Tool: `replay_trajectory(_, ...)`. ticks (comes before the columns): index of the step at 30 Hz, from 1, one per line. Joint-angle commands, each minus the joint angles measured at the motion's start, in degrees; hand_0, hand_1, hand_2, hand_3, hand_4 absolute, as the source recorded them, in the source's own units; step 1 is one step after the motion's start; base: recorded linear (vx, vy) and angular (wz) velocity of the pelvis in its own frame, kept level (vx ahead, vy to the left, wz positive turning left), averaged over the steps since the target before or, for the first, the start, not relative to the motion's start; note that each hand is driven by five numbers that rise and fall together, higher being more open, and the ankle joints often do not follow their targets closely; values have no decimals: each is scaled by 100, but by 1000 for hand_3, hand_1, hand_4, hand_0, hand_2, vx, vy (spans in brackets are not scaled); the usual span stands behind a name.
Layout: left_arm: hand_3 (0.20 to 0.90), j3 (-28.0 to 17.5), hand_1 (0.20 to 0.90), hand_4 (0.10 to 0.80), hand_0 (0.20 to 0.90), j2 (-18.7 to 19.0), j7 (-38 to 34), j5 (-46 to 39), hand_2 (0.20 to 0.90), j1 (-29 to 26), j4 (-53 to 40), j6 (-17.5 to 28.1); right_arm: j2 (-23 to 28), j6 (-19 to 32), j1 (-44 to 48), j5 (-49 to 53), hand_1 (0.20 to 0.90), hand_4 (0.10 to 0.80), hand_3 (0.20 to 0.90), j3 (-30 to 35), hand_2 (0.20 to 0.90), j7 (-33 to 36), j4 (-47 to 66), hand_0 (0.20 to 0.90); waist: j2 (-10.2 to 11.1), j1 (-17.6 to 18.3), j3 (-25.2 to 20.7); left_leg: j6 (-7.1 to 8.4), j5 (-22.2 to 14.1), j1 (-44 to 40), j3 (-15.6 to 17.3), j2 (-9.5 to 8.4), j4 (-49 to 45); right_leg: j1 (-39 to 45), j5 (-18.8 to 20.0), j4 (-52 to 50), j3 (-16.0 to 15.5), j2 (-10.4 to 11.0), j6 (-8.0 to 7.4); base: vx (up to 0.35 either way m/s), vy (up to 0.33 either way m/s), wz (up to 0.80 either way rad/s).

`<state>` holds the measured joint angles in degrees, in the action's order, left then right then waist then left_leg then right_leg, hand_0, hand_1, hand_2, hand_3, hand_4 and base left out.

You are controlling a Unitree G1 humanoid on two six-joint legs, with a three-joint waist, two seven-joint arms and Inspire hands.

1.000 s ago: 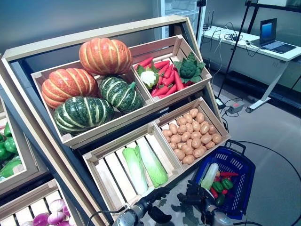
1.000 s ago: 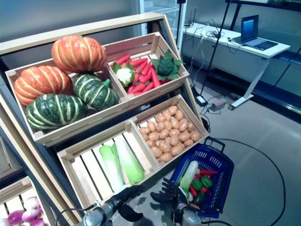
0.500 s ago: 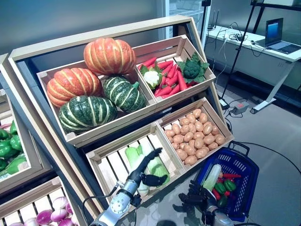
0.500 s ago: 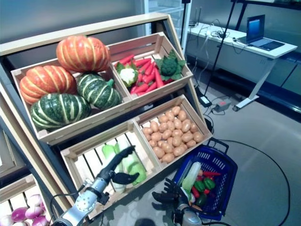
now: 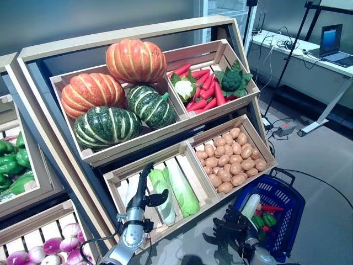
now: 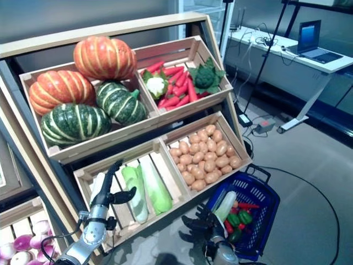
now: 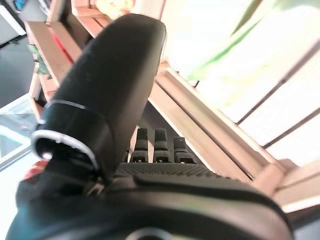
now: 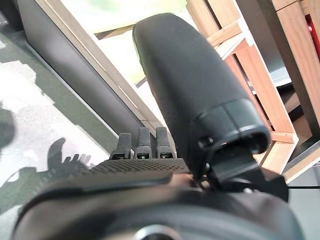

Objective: Put vegetables into the basket

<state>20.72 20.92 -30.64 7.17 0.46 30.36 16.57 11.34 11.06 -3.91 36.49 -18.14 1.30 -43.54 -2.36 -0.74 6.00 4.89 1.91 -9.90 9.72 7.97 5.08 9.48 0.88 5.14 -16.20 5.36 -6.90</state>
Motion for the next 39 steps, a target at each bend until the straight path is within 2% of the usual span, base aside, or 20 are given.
replay_trajectory(1, 900, -436, 900, 800, 900, 111, -598, 75, 900, -789, 72, 32, -210, 200, 381, 63, 900, 800, 900, 184, 900, 68, 584, 900, 364, 146, 58, -202, -300, -121, 273, -185, -63, 110, -182, -253, 41, 193, 203, 0, 31, -6)
replay_trajectory(5, 900, -361, 900, 800, 900, -18, -1081, -174, 900, -1391, 405, -131, -54, 245, 709, 135, 900, 800, 900, -12, 900, 98, 654, 900, 371, 182, 507, -136, -549, 741, 149, -17, -1325, -697, -532, -1378, 232, 314, 326, -149, 39, -10)
replay_trajectory(8, 900, -241, 900, 800, 900, -117, -1398, -395, 900, -1836, 695, -90, 57, 310, 953, 286, 900, 800, 900, -163, 900, 173, 640, 900, 354, 248, 823, -124, -750, 1409, 110, 106, -2100, -1363, -777, -2140, 420, 402, 385, -214, 51, -19)
replay_trajectory(10, 900, -200, 900, 800, 900, -147, -1598, -352, 900, -1940, 706, -62, 81, 300, 1006, 326, 900, 800, 900, -197, 900, 225, 669, 900, 349, 272, 906, -130, -813, 1640, 69, 120, -2354, -1585, -850, -2384, 479, 429, 407, -178, 44, -22)
replay_trajectory(12, 900, -112, 900, 800, 900, -167, -2059, -372, 900, -2322, 792, 17, 129, 402, 1224, 482, 900, 800, 900, -277, 900, 324, 634, 900, 361, 334, 1158, -139, -892, 2198, -1, 144, -2772, -2143, -951, -2860, 577, 495, 435, -282, 44, -1)
replay_trajectory(17, 900, -5, 900, 800, 900, -217, -2378, -449, 900, -3067, 953, 72, 218, 486, 1659, 585, 900, 800, 900, -307, 900, 604, 509, 900, 398, 437, 1456, -175, -1067, 3045, -103, 148, -3450, -3051, -1114, -3660, 770, 537, 458, -205, 18, 4)
replay_trajectory(19, 900, -26, 900, 800, 900, -189, -2483, -593, 900, -3343, 1137, 99, 264, 476, 1814, 631, 900, 800, 900, -301, 900, 708, 467, 900, 422, 468, 1553, -155, -1255, 3246, -145, 157, -3755, -3279, -1280, -4017, 835, 575, 433, -114, 12, -5)
replay_trajectory(24, 900, -149, 900, 800, 900, -114, -2603, -671, 900, -3706, 1345, 217, 300, 553, 1888, 765, 900, 800, 900, -177, 900, 856, 419, 900, 487, 512, 1626, -202, -1479, 3646, -164, 189, -4207, -3760, -1459, -4595, 898, 680, 399, -103, -12, 2)
replay_trajectory(31, 900, -306, 900, 800, 900, -154, -2990, -1165, 900, -4081, 1628, 357, 280, 630, 2121, 796, 900, 800, 900, -188, 900, 948, 220, 900, 507, 538, 1712, -197, -1671, 4007, -217, 187, -4567, -4174, -1573, -4974, 949, 707, 366, -76, -8, 0)
replay_trajectory(39, 900, -536, 900, 800, 900, -226, -4053, -1189, 900, -4329, 1664, 315, 262, 596, 2323, 782, 900, 800, 900, -264, 900, 1111, 231, 900, 512, 531, 1764, -186, -1750, 4249, -266, 101, -4671, -4465, -1594, -5096, 995, 679, 333, -61, 12, 1)
